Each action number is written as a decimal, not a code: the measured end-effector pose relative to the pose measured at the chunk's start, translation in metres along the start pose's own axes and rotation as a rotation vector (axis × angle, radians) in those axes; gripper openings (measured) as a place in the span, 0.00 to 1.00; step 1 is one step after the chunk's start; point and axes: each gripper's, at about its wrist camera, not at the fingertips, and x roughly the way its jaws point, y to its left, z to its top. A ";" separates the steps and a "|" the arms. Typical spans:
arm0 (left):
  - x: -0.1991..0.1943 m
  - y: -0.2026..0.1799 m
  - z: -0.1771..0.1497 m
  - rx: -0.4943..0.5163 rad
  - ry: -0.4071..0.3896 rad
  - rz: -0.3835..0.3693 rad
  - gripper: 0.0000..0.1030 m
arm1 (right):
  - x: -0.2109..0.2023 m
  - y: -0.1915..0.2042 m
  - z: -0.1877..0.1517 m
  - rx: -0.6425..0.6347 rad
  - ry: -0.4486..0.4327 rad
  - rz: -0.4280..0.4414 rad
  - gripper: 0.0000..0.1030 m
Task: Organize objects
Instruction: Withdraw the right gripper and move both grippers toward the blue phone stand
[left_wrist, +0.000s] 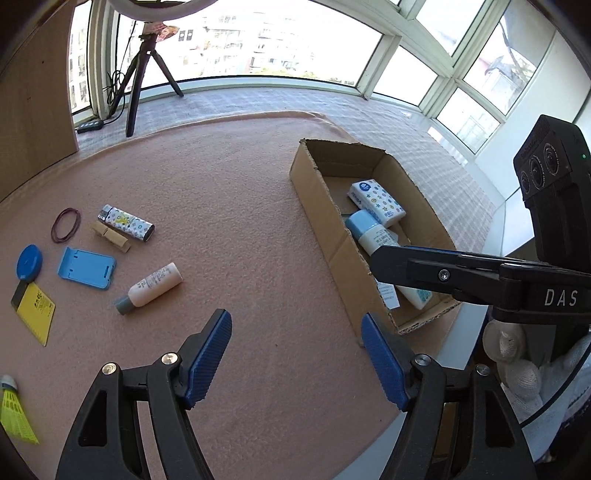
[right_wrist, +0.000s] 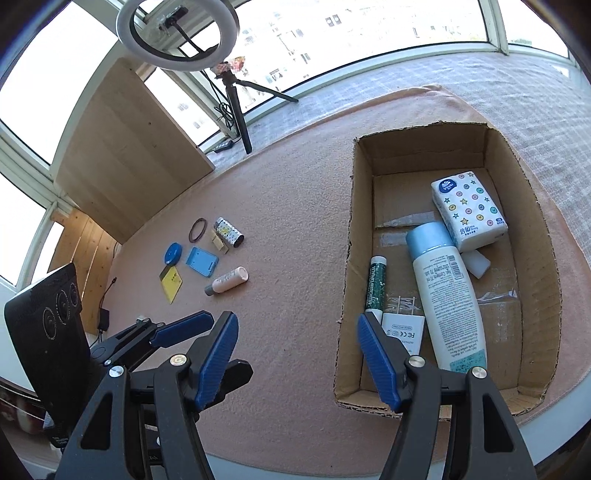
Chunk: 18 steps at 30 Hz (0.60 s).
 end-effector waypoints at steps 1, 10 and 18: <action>-0.003 0.009 -0.001 -0.015 -0.003 0.010 0.74 | 0.003 0.005 0.002 -0.011 0.002 0.003 0.62; -0.026 0.085 -0.006 -0.118 -0.026 0.125 0.74 | 0.047 0.059 0.034 -0.145 0.044 0.013 0.62; -0.028 0.152 0.010 -0.188 -0.033 0.211 0.74 | 0.100 0.094 0.063 -0.226 0.092 -0.004 0.62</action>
